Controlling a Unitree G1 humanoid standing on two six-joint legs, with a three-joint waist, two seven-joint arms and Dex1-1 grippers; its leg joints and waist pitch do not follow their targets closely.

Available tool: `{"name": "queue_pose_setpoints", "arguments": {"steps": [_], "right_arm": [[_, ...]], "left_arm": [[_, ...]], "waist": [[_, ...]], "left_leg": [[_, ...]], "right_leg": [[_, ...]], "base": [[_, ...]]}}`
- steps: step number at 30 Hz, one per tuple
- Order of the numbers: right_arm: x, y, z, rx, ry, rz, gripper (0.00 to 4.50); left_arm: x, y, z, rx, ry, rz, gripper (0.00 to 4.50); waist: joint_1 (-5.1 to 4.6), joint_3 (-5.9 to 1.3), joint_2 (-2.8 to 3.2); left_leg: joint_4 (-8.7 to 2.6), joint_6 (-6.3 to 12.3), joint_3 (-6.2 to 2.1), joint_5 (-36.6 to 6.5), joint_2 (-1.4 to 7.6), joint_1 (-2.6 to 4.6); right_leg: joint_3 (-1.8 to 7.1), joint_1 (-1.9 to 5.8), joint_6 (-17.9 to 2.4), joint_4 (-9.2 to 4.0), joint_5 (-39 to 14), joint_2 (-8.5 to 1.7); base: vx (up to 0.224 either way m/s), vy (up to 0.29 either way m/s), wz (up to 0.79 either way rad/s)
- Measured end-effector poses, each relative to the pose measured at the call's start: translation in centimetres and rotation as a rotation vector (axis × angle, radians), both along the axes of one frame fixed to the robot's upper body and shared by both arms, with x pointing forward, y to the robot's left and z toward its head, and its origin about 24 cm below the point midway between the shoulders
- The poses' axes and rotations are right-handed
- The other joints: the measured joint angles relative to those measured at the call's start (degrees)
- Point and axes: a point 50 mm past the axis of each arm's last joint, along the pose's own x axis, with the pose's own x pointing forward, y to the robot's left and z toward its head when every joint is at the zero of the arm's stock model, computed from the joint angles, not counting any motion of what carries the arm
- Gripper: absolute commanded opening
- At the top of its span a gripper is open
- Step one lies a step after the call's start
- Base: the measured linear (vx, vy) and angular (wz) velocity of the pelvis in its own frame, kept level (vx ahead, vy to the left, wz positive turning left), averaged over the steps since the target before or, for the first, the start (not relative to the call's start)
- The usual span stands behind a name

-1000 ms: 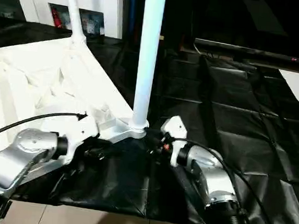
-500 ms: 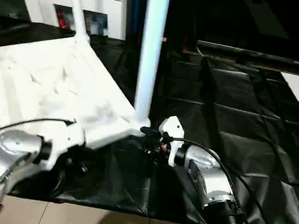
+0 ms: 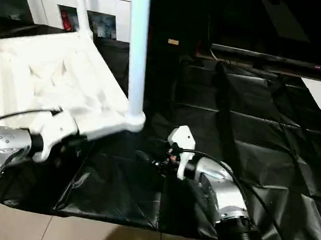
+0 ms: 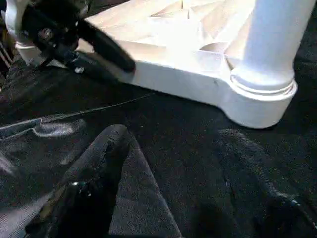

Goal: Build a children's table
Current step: Rotate leg to tighten

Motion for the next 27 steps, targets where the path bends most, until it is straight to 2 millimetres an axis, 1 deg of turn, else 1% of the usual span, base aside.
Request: {"name": "queue_pose_setpoints", "arguments": {"steps": [2,5,6,7,9,10,11,12,13,15,16,18,21,22,26,27], "right_arm": [[-0.2,0.0,0.0,0.003,-0.005,0.002,3.13],[-0.4,0.2,0.1,0.011,-0.012,0.005,3.13],[-0.5,0.2,0.1,0.014,-0.012,-0.001,3.13],[-0.7,0.2,0.0,0.015,-0.008,-0.006,3.13],[-1.0,0.1,-0.3,0.016,0.001,-0.012,3.13],[-1.1,0.1,-0.4,0.016,0.005,-0.014,3.13],[-1.0,0.1,-0.3,0.017,0.004,-0.015,3.13],[-1.0,0.1,-0.3,0.02,0.001,-0.015,3.13],[-1.0,0.2,-0.1,0.028,-0.004,-0.011,3.13],[-1.0,0.2,0.0,0.033,-0.006,-0.01,3.13],[-1.0,0.2,0.0,0.033,-0.005,-0.008,3.13],[-1.1,0.1,0.0,0.032,-0.003,-0.003,3.13],[-1.0,0.2,0.0,0.03,0.001,0.003,3.13],[-1.1,0.2,0.0,0.029,0.003,0.005,3.13],[-1.1,0.3,-0.1,0.027,0.007,0.015,3.13],[-1.2,0.4,-0.2,0.026,0.009,0.024,3.13]], "left_arm": [[0.0,-0.3,0.0,-0.04,-0.046,0.021,1.77],[-0.9,-0.7,0.1,-0.235,-0.064,0.065,1.77],[-2.0,-1.1,0.0,-0.336,-0.038,0.047,2.04],[-3.1,-1.3,-0.2,-0.411,0.004,0.018,2.11],[-4.4,-1.2,-0.6,-0.471,0.07,-0.013,2.17],[-5.1,-1.0,-0.7,-0.494,0.108,-0.034,2.31],[-5.4,-0.9,-0.7,-0.503,0.128,-0.049,2.31],[-5.6,-0.9,-0.6,-0.512,0.139,-0.061,2.47],[-6.2,-0.5,-0.5,-0.515,0.164,-0.087,2.56],[-7.0,0.3,-0.5,-0.496,0.207,-0.111,2.56],[-7.4,1.0,-0.5,-0.483,0.236,-0.116,2.89],[-7.9,2.2,-0.3,-0.467,0.265,-0.109,2.94],[-8.7,4.0,0.3,-0.447,0.322,-0.095,3.33],[-9.2,5.0,0.6,-0.43,0.346,-0.082,3.39],[-10.3,7.2,1.5,-0.408,0.38,-0.049,3.53],[-10.7,8.0,1.6,-0.403,0.399,-0.03,3.75]], "waist": [[0.2,0.0,0.0],[0.07,0.0,0.11],[0.09,-0.01,0.1],[0.12,-0.01,0.1],[0.19,0.0,0.1],[0.19,0.0,0.1],[0.19,0.0,0.1],[0.28,0.0,0.08],[0.25,-0.04,0.02],[0.17,-0.05,-0.03],[0.15,-0.06,-0.07],[0.13,-0.07,-0.19],[0.13,-0.14,-0.38],[0.1,-0.16,-0.42],[0.03,-0.15,-0.42],[0.02,-0.17,-0.48]], "left_leg": [[0.0,0.0,-0.02,0.0,0.0,-0.04],[0.01,0.01,-0.03,-0.02,0.0,-0.08],[0.01,0.02,-0.02,-0.05,0.01,-0.08],[-0.02,0.02,-0.02,-0.04,0.02,-0.08],[-0.04,0.01,-0.01,-0.02,0.03,-0.08],[-0.03,-0.01,-0.03,0.0,0.04,-0.06],[-0.02,-0.01,-0.04,0.01,0.03,-0.03],[0.0,0.0,-0.04,0.01,0.03,0.0],[0.0,0.0,-0.06,0.02,0.03,0.08],[0.0,0.0,-0.16,0.02,0.03,0.24],[0.0,0.0,-0.19,0.02,0.03,0.29],[-0.02,0.0,-0.2,0.02,0.02,0.3],[-0.07,-0.01,-0.2,0.02,0.02,0.31],[-0.09,0.0,-0.19,0.01,0.01,0.3],[-0.15,0.0,-0.19,0.0,0.0,0.32],[-0.19,0.0,-0.19,0.0,0.01,0.34]], "right_leg": [[-0.02,-0.01,0.0,-0.01,0.0,0.0],[-0.03,-0.02,0.0,-0.05,0.0,-0.01],[-0.03,-0.02,-0.01,-0.06,-0.01,-0.01],[-0.06,-0.04,-0.01,-0.06,-0.01,0.0],[-0.1,-0.04,-0.02,-0.05,-0.02,0.01],[-0.12,-0.03,-0.01,-0.02,-0.01,0.02],[-0.12,0.0,-0.01,-0.02,-0.01,0.01],[-0.12,0.05,-0.01,-0.02,0.01,0.01],[-0.12,0.13,0.0,-0.03,0.0,0.01],[-0.1,0.24,0.28,-0.04,-0.15,0.01],[-0.09,0.28,0.31,-0.04,-0.17,0.01],[-0.07,0.27,0.32,-0.04,-0.17,0.01],[-0.07,0.27,0.2,-0.04,-0.11,0.02],[-0.07,0.27,0.15,-0.05,-0.08,0.01],[-0.03,0.25,0.14,-0.1,-0.08,0.01],[-0.03,0.25,0.15,-0.1,-0.09,0.02]], "base": [[0.0,0.0,0.0],[0.0,0.0,0.0],[0.0,0.0,0.0],[0.0,0.0,0.0],[0.0,0.0,0.0],[0.0,0.0,0.0],[0.0,0.0,0.0],[0.0,0.0,0.0],[0.0,0.0,0.0],[0.0,0.0,0.0],[0.0,0.0,0.0],[0.0,0.0,0.0],[0.0,0.0,0.0],[0.0,0.0,0.0],[0.0,0.0,0.0],[0.0,0.0,0.0]]}}
